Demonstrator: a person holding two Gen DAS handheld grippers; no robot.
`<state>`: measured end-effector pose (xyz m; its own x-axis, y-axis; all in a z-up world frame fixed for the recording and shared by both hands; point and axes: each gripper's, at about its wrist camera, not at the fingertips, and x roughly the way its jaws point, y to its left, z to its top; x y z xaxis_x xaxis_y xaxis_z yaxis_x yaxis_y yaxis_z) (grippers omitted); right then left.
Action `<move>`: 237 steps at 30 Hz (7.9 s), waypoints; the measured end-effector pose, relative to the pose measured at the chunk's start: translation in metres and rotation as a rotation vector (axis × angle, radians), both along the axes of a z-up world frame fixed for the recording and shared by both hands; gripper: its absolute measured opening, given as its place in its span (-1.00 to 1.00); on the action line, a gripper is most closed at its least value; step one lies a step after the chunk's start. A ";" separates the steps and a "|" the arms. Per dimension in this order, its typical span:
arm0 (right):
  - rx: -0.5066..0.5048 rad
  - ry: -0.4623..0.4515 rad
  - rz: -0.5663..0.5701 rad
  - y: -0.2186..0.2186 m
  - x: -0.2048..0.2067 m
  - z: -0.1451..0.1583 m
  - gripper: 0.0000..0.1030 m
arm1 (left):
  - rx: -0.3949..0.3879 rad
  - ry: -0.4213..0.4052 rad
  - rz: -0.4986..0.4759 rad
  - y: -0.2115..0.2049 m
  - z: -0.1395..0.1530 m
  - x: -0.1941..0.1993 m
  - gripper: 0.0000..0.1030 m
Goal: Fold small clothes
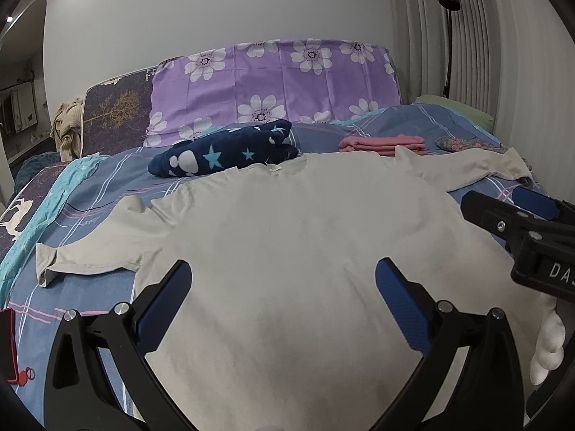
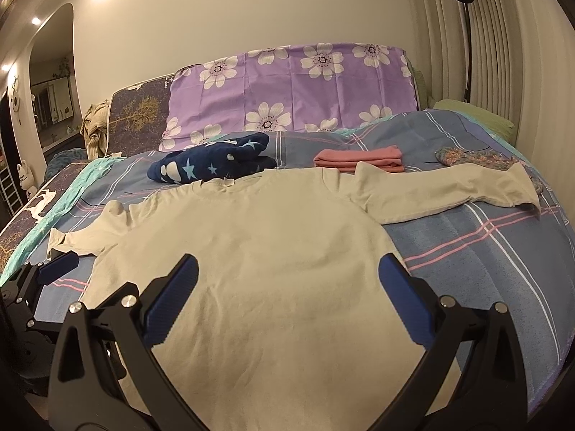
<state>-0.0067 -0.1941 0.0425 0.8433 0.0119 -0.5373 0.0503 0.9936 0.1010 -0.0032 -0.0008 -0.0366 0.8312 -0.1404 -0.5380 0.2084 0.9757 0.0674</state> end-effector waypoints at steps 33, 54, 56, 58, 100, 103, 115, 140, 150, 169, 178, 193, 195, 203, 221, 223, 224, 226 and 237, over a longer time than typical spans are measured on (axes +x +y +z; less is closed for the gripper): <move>0.001 0.011 0.007 0.004 -0.001 -0.009 0.96 | -0.012 0.010 0.007 0.002 -0.003 -0.004 0.97; -0.023 0.042 0.031 0.017 0.002 -0.005 0.96 | -0.031 0.052 0.027 0.016 -0.010 0.000 0.90; -0.026 0.034 0.027 0.019 0.003 -0.003 0.96 | -0.043 0.067 0.018 0.020 -0.011 0.001 0.78; -0.036 0.030 0.028 0.021 0.005 -0.002 0.96 | -0.050 0.083 0.021 0.025 -0.012 0.003 0.67; -0.208 0.226 0.078 0.049 0.112 -0.035 0.71 | 0.036 0.391 0.720 0.417 -0.085 0.176 -0.42; -0.214 0.217 0.093 0.050 0.111 -0.033 0.71 | 0.019 0.371 0.717 0.417 -0.074 0.177 -0.88; -0.181 0.174 0.098 0.026 0.098 -0.021 0.74 | -0.232 0.103 0.136 0.215 0.047 0.168 -0.90; 0.385 0.529 0.443 0.053 0.225 -0.059 0.31 | -0.020 0.221 -0.122 0.087 -0.033 0.096 0.09; 0.309 0.475 0.482 0.109 0.244 -0.053 -0.88 | -0.021 0.226 0.175 0.176 -0.029 0.085 0.21; 0.284 0.428 0.087 -0.066 0.249 -0.077 -0.46 | 0.043 0.301 0.128 0.149 -0.057 0.119 0.27; 0.273 0.464 0.213 -0.058 0.224 -0.075 -0.87 | -0.002 0.305 0.176 0.160 -0.061 0.125 0.26; -0.049 0.408 0.013 -0.065 0.186 -0.059 -0.03 | -0.050 0.300 0.187 0.168 -0.056 0.116 0.24; -0.041 0.421 0.017 -0.068 0.186 -0.060 -0.03 | -0.140 0.297 0.153 0.176 -0.049 0.113 0.24; -0.125 0.418 0.033 -0.052 0.194 -0.079 0.16 | -0.344 0.294 0.092 0.192 -0.025 0.163 0.24; -0.035 0.357 0.057 -0.059 0.188 -0.090 0.38 | -0.238 0.276 0.313 0.232 -0.037 0.222 -0.98; -0.035 0.358 0.058 -0.059 0.188 -0.090 0.39 | -0.246 0.235 0.238 0.214 -0.015 0.211 -0.73; -0.038 0.359 0.058 -0.058 0.189 -0.090 0.39 | -0.254 0.219 0.188 0.201 -0.006 0.206 -0.51; -0.040 0.360 0.058 -0.058 0.189 -0.090 0.40 | -0.268 0.207 0.070 0.167 0.005 0.197 -0.29; 0.185 0.293 0.026 -0.112 0.167 -0.067 -0.10 | -0.032 0.338 -0.026 0.059 -0.071 0.206 -0.08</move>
